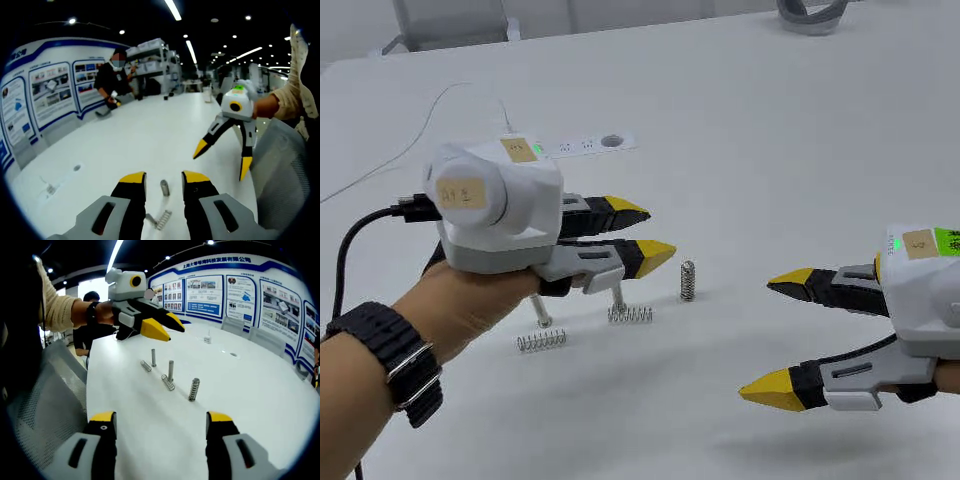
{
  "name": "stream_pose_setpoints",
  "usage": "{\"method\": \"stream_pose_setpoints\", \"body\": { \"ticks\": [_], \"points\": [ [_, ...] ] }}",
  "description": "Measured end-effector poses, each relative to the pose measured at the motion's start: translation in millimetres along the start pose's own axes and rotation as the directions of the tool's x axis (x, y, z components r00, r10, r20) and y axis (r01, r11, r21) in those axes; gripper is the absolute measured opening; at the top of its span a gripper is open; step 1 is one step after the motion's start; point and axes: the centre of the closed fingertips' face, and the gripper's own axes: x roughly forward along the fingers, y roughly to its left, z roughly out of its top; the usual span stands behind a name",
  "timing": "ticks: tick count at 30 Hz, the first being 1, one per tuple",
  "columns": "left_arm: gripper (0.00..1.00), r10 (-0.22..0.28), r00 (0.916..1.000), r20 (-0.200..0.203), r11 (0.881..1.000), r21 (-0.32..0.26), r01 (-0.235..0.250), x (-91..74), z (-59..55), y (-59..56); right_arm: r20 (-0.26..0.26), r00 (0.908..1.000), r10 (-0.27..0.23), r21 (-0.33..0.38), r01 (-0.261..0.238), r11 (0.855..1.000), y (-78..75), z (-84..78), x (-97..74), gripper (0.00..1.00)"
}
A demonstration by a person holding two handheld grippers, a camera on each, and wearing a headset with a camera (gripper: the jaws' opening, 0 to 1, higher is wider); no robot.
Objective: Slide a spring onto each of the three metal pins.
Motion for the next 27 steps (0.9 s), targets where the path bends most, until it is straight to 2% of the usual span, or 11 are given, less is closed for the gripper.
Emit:
{"method": "stream_pose_setpoints", "body": {
  "ticks": [10, 21, 27],
  "points": [
    [0.34, 0.06, 0.9982, 0.007, 0.997, -0.043, -0.059, -28.2, -13.0, 6.2, -0.002, 0.9995, 0.031, -0.033, -0.031, 0.999, 4.2, 10.5, 9.8, 0.73],
    [0.38, 0.096, 0.9954, 0.005, 0.992, -0.087, -0.095, -54.3, -27.6, 1.3, -0.002, 0.998, 0.063, -0.05, -0.063, 0.997, 7.6, 16.1, 19.7, 0.71],
    [0.4, 0.113, 0.9936, -0.006, 0.987, -0.11, -0.113, -67.3, -39.2, -1.0, -0.012, 0.9966, 0.081, -0.066, -0.082, 0.994, 8.3, 19.9, 26.5, 0.68]
  ]
}}
